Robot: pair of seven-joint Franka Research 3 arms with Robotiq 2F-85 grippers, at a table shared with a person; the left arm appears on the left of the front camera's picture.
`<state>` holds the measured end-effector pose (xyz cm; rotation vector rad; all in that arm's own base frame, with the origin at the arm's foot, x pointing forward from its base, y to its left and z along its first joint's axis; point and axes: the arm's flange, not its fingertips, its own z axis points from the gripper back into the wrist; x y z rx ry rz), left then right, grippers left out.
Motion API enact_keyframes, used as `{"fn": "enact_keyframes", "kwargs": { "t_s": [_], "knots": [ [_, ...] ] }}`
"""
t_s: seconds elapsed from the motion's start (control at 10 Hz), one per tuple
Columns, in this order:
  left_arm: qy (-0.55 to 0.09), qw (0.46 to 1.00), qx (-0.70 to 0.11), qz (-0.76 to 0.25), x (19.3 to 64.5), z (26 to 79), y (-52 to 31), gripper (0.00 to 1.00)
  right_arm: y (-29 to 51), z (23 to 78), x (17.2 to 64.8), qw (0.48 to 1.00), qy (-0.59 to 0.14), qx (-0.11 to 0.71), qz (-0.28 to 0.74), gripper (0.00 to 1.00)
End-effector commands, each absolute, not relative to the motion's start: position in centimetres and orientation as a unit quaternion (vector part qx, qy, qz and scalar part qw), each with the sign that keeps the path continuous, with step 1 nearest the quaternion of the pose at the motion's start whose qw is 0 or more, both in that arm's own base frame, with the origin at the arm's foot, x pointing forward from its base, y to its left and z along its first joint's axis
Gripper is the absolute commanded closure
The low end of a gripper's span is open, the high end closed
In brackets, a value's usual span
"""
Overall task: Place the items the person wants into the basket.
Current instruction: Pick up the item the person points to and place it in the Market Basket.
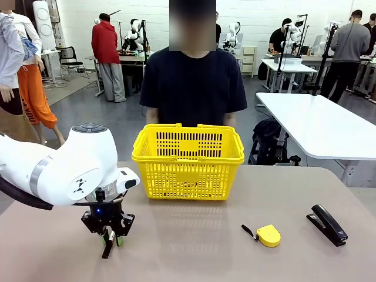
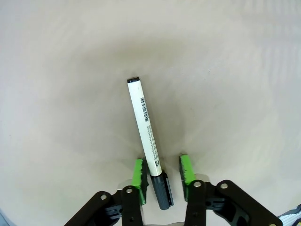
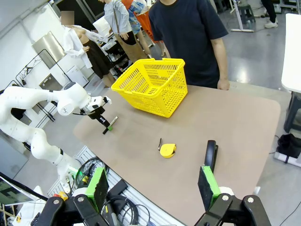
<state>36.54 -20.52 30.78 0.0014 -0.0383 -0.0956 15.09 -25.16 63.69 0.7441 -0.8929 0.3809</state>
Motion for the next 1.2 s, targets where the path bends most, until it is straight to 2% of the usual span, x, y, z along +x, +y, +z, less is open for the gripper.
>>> {"fn": "enact_keyframes", "kwargs": {
  "t_s": [0.0, 0.6, 0.7, 0.9, 1.1],
  "knots": [
    [-0.025, 0.999, 0.012, -0.04, 34.3, 29.1, -19.4, 1.0, -25.1, 63.9, 15.1, 0.81, -0.428, 0.355, 0.183, 0.0],
    [-0.027, 0.999, 0.007, -0.046, 34.6, 30.8, -18.6, 1.0, -25.1, 63.9, 15.1, 0.81, -0.428, 0.355, 0.183, 0.0],
    [-0.029, 0.997, -0.012, -0.066, 34.2, 34.7, -16.9, 1.0, -25.1, 63.9, 15.1, 0.81, -0.428, 0.355, 0.183, 0.0],
    [-0.086, 0.99, -0.007, -0.114, 30.4, 49.0, -12.8, 1.0, -25.1, 63.9, 15.1, 0.81, -0.428, 0.355, 0.183, 0.0],
    [-0.082, 0.982, -0.002, -0.169, 27.2, 59.5, -11.1, 1.0, -25.1, 63.9, 15.1, 0.81, -0.428, 0.355, 0.183, 0.0]
  ]
}}
